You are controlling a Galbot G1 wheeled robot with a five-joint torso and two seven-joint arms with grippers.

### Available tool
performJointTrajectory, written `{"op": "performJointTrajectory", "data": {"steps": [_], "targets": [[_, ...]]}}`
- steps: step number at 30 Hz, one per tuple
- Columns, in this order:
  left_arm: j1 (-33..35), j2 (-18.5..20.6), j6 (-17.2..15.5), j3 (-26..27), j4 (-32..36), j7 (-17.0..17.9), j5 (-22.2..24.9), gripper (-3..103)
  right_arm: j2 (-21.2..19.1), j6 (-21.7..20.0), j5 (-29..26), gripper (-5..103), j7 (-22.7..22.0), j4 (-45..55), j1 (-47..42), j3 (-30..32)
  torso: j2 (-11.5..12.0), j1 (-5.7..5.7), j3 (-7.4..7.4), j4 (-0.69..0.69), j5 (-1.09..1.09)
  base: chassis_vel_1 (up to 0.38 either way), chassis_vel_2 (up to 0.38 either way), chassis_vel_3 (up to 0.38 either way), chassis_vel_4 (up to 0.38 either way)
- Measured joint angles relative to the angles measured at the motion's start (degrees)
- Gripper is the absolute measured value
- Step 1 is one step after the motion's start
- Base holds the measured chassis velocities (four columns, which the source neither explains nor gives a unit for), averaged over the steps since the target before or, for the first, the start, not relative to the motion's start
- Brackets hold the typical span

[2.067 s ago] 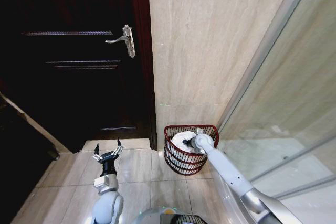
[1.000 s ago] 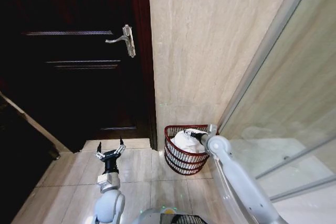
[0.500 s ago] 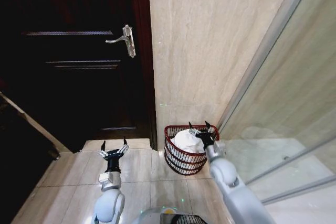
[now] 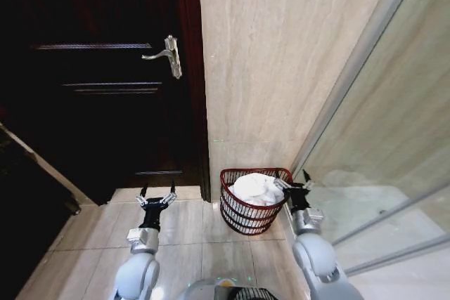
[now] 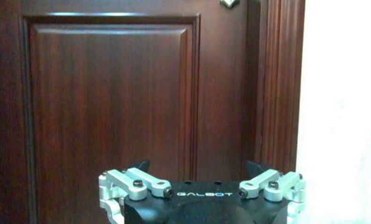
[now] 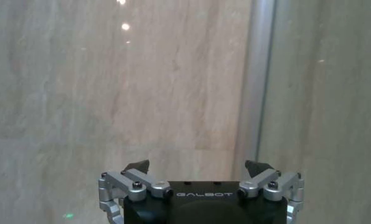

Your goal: Discard the used towel into the hamper.

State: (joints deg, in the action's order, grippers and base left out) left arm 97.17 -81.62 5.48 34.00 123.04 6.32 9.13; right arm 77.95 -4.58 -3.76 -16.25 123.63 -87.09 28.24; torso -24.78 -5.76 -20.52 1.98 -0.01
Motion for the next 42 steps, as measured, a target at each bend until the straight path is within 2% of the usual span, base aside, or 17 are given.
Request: {"op": "performJointTrajectory", "data": {"steps": [7,13,42], "targets": [[-1.0,1.7,-1.4,1.0,2.0,0.1,2.2,100,3.3,0.0,0.4,100,0.8,3.0,-2.4,1.1,-1.7,-0.64,-1.14,0.00,0.01,0.000,0.000,0.000,0.000],[-1.2,2.1,-1.4,1.1,2.4,0.1,2.7,100,5.4,-2.0,1.7,100,2.2,4.9,-3.1,1.4,-3.3,-1.19,-2.07,0.00,0.00,0.000,0.000,0.000,0.000],[0.1,0.4,-0.2,1.2,2.8,0.4,1.5,100,5.5,-2.2,4.5,100,2.1,4.9,-4.9,-2.1,-9.2,-3.54,-5.63,0.00,0.01,0.054,0.054,-0.038,-0.034]]}}
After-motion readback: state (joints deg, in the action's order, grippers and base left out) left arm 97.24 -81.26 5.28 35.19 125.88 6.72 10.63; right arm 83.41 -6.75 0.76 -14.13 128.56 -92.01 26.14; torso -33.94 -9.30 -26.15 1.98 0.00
